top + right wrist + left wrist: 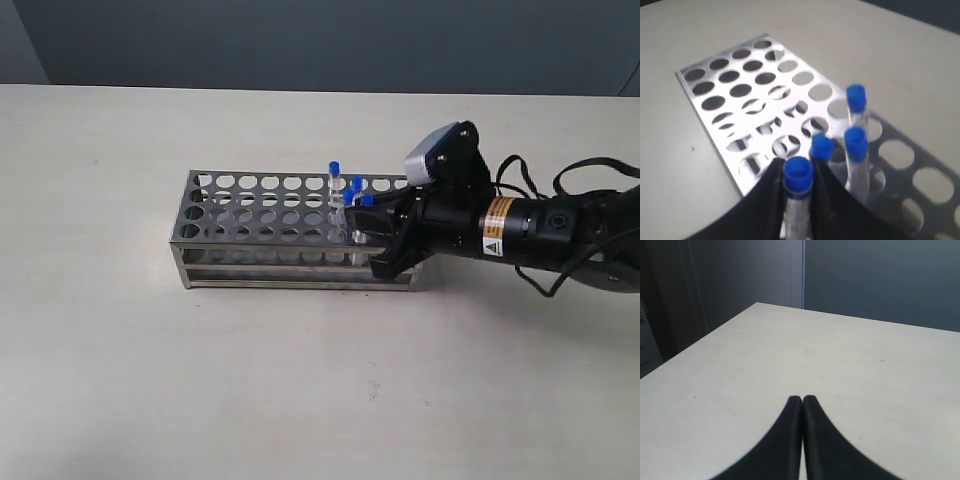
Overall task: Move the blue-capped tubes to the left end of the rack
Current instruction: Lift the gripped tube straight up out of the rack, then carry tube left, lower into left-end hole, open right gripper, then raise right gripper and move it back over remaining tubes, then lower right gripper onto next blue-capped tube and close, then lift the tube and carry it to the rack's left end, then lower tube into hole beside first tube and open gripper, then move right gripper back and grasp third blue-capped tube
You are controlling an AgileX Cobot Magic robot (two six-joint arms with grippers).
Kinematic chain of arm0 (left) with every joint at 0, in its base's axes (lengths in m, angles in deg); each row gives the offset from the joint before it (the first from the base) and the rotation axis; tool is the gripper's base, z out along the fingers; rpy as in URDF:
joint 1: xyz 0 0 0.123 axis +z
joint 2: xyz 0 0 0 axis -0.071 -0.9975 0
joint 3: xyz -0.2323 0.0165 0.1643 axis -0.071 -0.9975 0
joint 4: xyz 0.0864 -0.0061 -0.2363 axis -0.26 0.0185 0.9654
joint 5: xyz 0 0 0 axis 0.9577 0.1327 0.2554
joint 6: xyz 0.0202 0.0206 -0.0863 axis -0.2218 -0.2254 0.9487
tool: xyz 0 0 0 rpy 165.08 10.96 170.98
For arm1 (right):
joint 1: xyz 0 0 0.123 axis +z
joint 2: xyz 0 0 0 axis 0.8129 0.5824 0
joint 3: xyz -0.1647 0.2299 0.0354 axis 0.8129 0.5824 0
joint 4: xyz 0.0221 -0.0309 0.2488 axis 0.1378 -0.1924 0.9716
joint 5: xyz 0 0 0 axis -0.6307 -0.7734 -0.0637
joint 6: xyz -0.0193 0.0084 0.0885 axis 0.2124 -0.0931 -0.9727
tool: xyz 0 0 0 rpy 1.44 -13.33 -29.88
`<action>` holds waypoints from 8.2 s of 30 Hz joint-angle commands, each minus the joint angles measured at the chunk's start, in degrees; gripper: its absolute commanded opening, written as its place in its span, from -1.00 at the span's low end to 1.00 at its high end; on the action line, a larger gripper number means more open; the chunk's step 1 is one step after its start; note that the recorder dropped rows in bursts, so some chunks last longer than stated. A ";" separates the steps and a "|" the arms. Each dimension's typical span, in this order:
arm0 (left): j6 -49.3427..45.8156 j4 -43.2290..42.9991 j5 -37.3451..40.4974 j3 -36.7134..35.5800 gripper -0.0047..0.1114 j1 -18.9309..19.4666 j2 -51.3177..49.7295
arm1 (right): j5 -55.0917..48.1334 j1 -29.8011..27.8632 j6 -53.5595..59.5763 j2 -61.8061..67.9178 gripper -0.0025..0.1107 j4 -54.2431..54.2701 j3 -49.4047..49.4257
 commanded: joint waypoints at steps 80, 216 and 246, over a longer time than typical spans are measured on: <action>0.10 0.03 0.14 0.08 -0.90 0.07 0.20 | -30.39 9.35 -18.11 -19.86 -0.22 -6.49 -10.52; 0.10 0.03 0.13 0.08 -0.90 0.07 0.20 | -35.06 8.90 -7.42 -10.30 -0.11 4.17 -12.11; 0.10 0.03 0.13 0.08 -0.90 0.07 0.20 | -36.71 8.90 -4.21 0.87 -0.80 6.78 -15.24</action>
